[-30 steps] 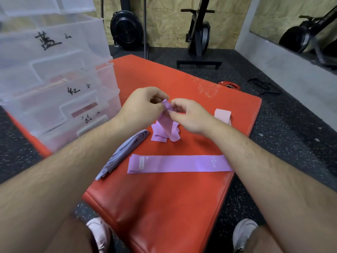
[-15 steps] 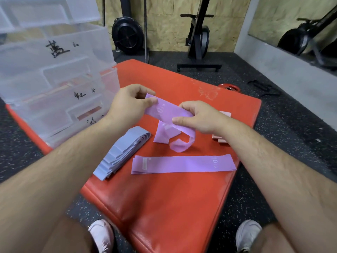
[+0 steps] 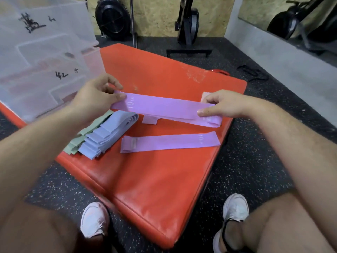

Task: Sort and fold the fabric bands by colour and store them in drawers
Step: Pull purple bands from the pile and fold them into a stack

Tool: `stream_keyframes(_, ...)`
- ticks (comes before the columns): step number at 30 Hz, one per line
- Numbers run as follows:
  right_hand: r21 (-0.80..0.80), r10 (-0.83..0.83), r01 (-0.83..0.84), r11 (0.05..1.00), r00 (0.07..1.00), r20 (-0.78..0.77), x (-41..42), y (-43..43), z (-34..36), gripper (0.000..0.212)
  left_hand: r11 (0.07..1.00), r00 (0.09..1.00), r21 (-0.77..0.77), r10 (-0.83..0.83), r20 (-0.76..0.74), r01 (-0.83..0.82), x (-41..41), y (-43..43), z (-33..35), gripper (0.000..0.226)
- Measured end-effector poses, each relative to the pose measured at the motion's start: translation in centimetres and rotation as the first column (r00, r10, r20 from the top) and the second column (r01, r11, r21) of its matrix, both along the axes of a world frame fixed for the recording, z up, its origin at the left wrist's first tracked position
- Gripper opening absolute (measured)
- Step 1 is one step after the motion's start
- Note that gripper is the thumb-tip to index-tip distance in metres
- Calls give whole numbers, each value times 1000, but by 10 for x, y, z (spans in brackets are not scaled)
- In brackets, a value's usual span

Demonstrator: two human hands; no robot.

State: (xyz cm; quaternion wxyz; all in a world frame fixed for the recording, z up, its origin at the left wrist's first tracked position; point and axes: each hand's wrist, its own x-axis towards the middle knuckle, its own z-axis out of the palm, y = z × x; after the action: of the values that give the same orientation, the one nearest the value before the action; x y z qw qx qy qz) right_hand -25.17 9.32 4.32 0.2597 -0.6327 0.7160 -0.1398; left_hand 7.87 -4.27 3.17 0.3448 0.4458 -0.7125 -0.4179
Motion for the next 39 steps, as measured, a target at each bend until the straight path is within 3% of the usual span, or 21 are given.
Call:
stream_keyframes(4, 37, -73, 70, 997, 993, 95, -11, 16, -10, 36, 998, 988, -50, -40, 146, 48, -2, 16, -12, 15)
stream_keyframes(9, 178, -170, 119, 977, 937, 305, -20, 26, -29, 11, 992, 957, -127, 10, 289, 28, 0, 22, -37, 16)
stream_keyframes(14, 247, -229, 150, 957, 915, 332, -14, 36, -46, 31, 977, 907, -209, 50, 418, 43, 5, 37, -54, 16)
stream_keyframes(17, 182, -223, 175, 968, 931, 289, -9, 38, -54, 38, 959, 880, -265, 40, 473, 99, 5, 45, -60, 19)
stream_keyframes(24, 103, -245, 235, 967, 963, 107, -3, 41, -67, 14, 950, 817, -268, 26, 575, 158, 5, 47, -85, 20)
stream_keyframes(34, -23, -226, 225, 974, 974, -19, 4, 47, -77, 10, 880, 773, -377, 19, 634, 287, 11, 47, -99, 18)
stream_keyframes(37, -91, -183, 169, 981, 966, -181, 4, 48, -80, 7, 837, 763, -451, 65, 643, 310, 12, 46, -100, 16)
stream_keyframes(39, -105, -168, 148, 983, 959, -226, 4, 48, -83, 6, 833, 734, -420, 25, 679, 360, 12, 45, -99, 16)
